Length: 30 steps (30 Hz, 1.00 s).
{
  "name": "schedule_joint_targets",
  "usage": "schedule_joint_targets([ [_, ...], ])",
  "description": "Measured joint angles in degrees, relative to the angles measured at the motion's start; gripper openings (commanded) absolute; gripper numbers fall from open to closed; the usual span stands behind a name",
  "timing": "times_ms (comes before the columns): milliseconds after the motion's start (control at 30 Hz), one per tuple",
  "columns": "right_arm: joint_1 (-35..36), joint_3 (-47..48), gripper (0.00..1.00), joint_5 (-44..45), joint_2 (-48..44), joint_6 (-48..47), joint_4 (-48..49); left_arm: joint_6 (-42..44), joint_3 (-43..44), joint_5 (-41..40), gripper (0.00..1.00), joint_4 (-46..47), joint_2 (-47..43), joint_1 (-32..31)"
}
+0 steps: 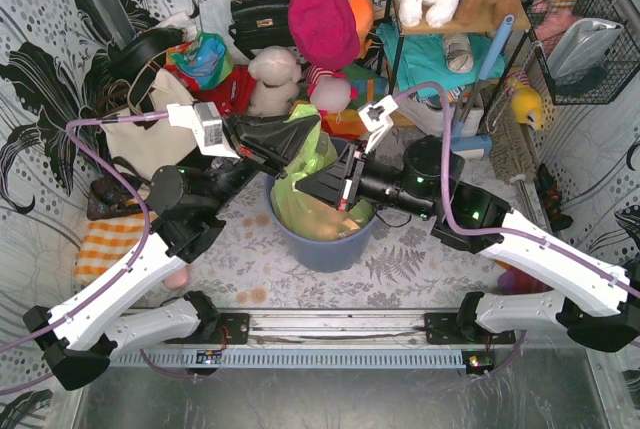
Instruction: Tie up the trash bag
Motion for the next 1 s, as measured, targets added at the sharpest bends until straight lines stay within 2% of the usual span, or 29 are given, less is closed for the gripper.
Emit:
schedule_joint_targets([
  [433, 3.5, 4.9, 0.0, 17.6, 4.1, -1.1, -8.5, -0.3, 0.6, 2.5, 0.0, -3.3, -0.1, 0.0],
  [767, 3.7, 4.9, 0.0, 24.6, 4.1, -1.1, -10.6, -1.1, 0.7, 3.7, 0.01, -4.7, -1.0, 0.0],
  [1000, 4.2, 3.5, 0.0, 29.7, 4.0, -0.5, -8.5, -2.3, 1.6, 5.7, 0.03, -5.6, -0.1, 0.0],
])
